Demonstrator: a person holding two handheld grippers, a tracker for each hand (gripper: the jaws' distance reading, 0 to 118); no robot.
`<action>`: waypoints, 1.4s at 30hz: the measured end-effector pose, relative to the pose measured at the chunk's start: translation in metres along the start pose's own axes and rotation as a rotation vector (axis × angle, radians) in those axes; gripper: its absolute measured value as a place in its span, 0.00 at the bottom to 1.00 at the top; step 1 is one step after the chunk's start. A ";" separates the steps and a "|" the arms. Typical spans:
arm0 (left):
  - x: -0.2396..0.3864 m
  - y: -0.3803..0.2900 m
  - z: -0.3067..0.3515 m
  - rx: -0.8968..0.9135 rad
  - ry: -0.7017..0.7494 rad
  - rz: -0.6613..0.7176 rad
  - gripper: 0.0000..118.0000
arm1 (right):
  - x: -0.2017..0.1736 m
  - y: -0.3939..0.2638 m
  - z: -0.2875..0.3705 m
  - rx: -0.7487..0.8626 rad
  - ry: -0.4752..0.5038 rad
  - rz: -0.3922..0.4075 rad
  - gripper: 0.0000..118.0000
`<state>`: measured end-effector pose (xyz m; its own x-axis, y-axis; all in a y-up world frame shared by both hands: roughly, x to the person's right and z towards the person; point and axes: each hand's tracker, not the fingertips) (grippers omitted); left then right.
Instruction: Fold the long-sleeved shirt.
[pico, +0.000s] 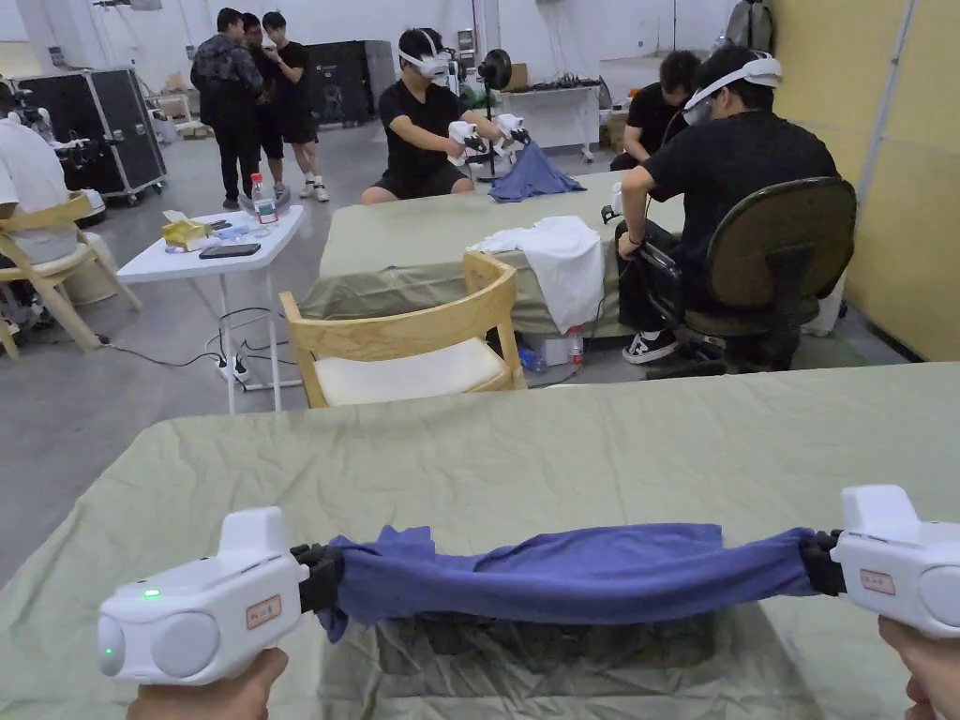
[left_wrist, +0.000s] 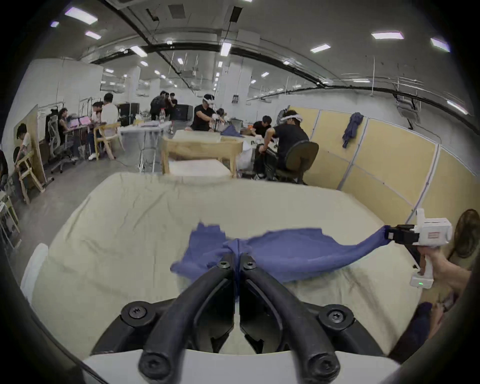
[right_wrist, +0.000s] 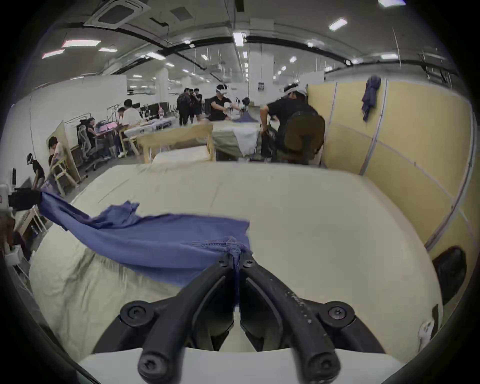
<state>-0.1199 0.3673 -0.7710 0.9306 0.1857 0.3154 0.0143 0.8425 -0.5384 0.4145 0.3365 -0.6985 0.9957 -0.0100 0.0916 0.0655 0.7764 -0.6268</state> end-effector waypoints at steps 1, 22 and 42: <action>0.002 -0.016 0.010 -0.021 -0.006 0.016 0.01 | 0.001 -0.017 0.002 0.003 0.002 -0.009 0.04; 0.007 -0.243 0.133 -0.408 0.029 0.114 0.01 | -0.004 -0.216 0.086 -0.314 0.062 0.004 0.04; 0.022 -0.211 0.165 -0.270 0.137 0.094 0.44 | -0.019 -0.201 0.111 -0.246 0.067 0.021 0.42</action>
<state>-0.1625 0.2775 -0.5214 0.9727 0.1711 0.1566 0.0057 0.6572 -0.7537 0.3756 0.2508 -0.4884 0.9986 -0.0437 0.0297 0.0501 0.6006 -0.7979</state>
